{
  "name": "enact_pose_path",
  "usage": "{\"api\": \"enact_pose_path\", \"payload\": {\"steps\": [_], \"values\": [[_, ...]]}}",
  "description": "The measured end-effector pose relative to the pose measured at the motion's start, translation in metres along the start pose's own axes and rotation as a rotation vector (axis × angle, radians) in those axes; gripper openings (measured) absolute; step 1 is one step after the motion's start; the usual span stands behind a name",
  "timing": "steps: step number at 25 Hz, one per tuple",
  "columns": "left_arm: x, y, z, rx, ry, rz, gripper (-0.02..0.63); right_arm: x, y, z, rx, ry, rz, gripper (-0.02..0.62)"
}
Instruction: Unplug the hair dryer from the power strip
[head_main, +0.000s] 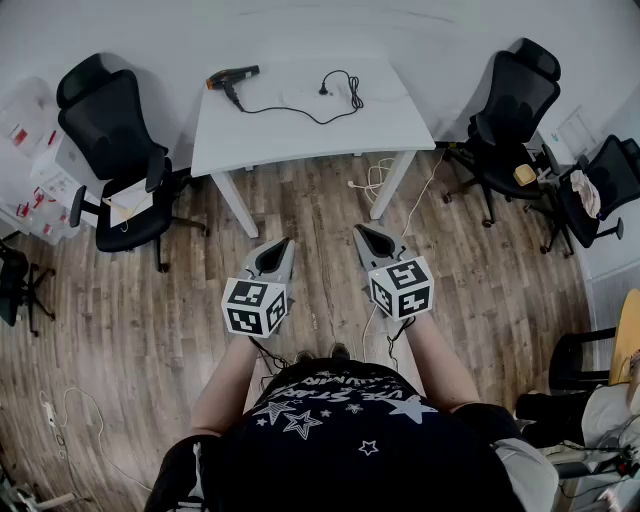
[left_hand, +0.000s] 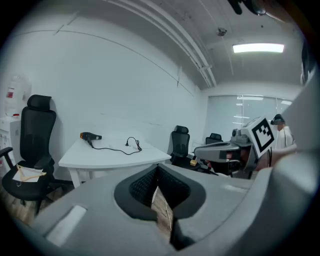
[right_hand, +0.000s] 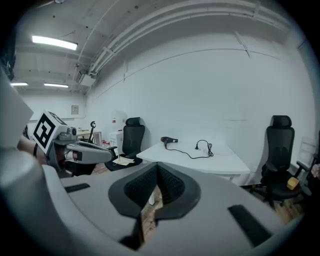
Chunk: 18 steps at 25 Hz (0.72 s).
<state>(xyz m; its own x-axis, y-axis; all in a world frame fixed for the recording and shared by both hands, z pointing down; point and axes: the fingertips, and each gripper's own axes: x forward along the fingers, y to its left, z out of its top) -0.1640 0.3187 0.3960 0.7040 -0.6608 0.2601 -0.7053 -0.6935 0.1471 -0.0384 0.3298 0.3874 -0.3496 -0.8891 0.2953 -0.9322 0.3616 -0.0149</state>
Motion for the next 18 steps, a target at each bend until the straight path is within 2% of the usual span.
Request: {"api": "enact_pose_path", "payload": {"steps": [6, 11, 18], "values": [[-0.01, 0.003, -0.01, -0.036, -0.005, 0.022, 0.008, 0.001, 0.008, -0.003, -0.008, 0.008, 0.001, 0.008], [-0.013, -0.005, -0.018, 0.004, 0.015, 0.017, 0.008, -0.002, 0.015, -0.01, -0.008, 0.017, 0.003, 0.008], [-0.031, -0.011, -0.044, -0.038, 0.047, 0.009, 0.008, -0.008, 0.025, -0.019, 0.01, 0.009, 0.006, 0.008]]}}
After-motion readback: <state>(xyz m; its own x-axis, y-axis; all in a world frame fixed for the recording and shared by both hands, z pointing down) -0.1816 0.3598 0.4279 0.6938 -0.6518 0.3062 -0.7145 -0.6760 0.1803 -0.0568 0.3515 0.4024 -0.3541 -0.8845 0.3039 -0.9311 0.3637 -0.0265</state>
